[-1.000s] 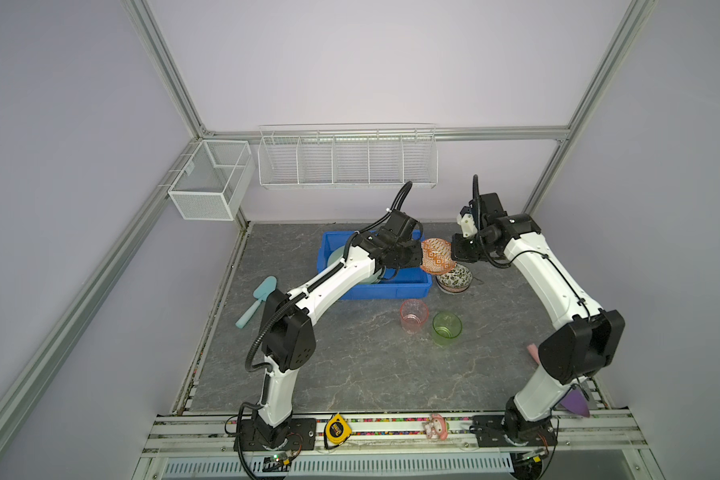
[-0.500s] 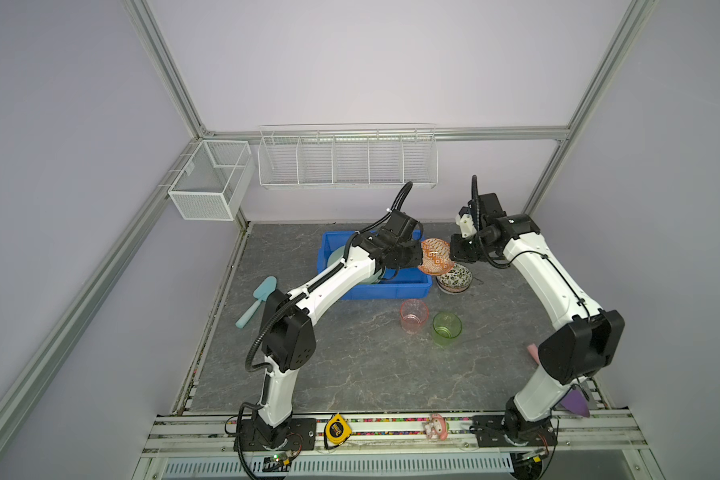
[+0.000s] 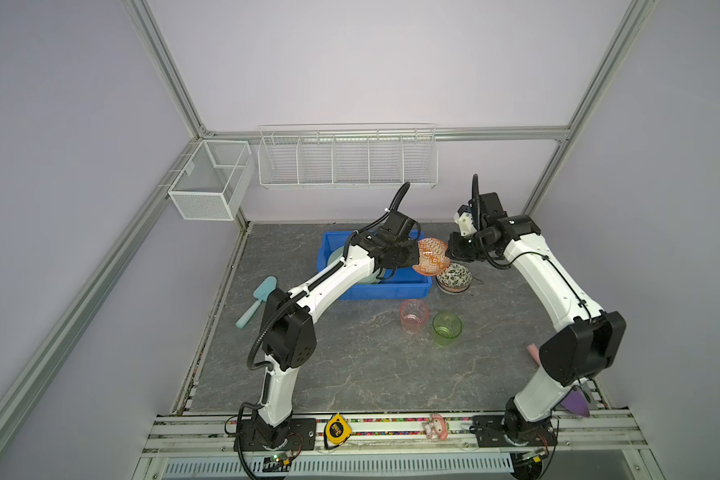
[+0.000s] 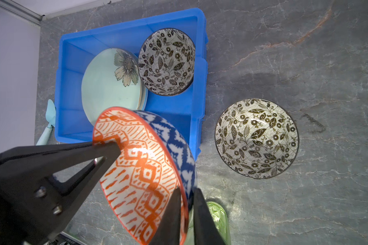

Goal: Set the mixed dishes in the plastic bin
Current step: 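Open the right gripper while the left gripper carries the orange bowl over the bin, then lower the orange bowl into the bin beside the flower plate with the left gripper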

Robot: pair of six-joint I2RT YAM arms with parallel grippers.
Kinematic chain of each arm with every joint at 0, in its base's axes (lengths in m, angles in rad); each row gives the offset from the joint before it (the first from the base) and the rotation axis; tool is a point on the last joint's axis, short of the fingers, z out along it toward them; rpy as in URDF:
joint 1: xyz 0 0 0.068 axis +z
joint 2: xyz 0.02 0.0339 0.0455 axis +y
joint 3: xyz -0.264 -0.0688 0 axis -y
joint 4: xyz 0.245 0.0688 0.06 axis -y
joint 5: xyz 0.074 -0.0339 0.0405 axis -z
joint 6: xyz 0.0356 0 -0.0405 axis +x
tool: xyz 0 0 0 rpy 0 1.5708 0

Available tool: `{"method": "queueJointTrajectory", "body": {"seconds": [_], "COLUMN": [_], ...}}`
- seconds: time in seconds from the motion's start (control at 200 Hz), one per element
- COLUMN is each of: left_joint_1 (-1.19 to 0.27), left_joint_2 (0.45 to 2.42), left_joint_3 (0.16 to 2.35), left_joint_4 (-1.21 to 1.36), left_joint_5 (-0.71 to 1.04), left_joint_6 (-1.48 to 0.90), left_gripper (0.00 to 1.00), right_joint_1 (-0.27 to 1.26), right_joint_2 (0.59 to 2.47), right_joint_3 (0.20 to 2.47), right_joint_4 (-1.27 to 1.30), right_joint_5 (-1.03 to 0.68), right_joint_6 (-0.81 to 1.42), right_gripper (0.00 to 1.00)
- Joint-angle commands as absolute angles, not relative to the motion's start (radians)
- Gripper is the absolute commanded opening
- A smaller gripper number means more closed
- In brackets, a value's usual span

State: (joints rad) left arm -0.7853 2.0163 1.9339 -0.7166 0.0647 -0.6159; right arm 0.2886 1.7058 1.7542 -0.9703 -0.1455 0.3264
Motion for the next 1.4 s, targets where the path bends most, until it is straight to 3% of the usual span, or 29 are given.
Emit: {"method": "queueJointTrajectory", "body": {"seconds": [0.0, 0.32, 0.795, 1.05, 1.395], "left_joint_1": [-0.782, -0.746, -0.696, -0.644, -0.606], "left_joint_2": [2.019, 2.005, 2.036, 2.137, 2.330], "left_joint_3": [1.961, 1.955, 1.981, 2.089, 2.333], "left_joint_4": [-0.717, -0.723, -0.725, -0.769, -0.834], "left_joint_5": [0.073, 0.072, 0.062, 0.032, -0.029], "left_joint_6": [-0.606, -0.595, -0.573, -0.550, -0.526], "left_gripper": [0.00, 0.00, 0.00, 0.00, 0.00], "right_joint_1": [0.288, 0.238, 0.140, 0.117, 0.085], "right_joint_2": [1.661, 1.638, 1.603, 1.595, 1.588], "right_joint_3": [1.752, 1.745, 1.706, 1.685, 1.650], "right_joint_4": [-0.911, -0.914, -0.884, -0.896, -0.897], "right_joint_5": [-0.199, -0.207, -0.255, -0.258, -0.269], "right_joint_6": [0.339, 0.333, 0.344, 0.333, 0.321], "right_gripper": [0.18, 0.35, 0.43, 0.53, 0.57]}}
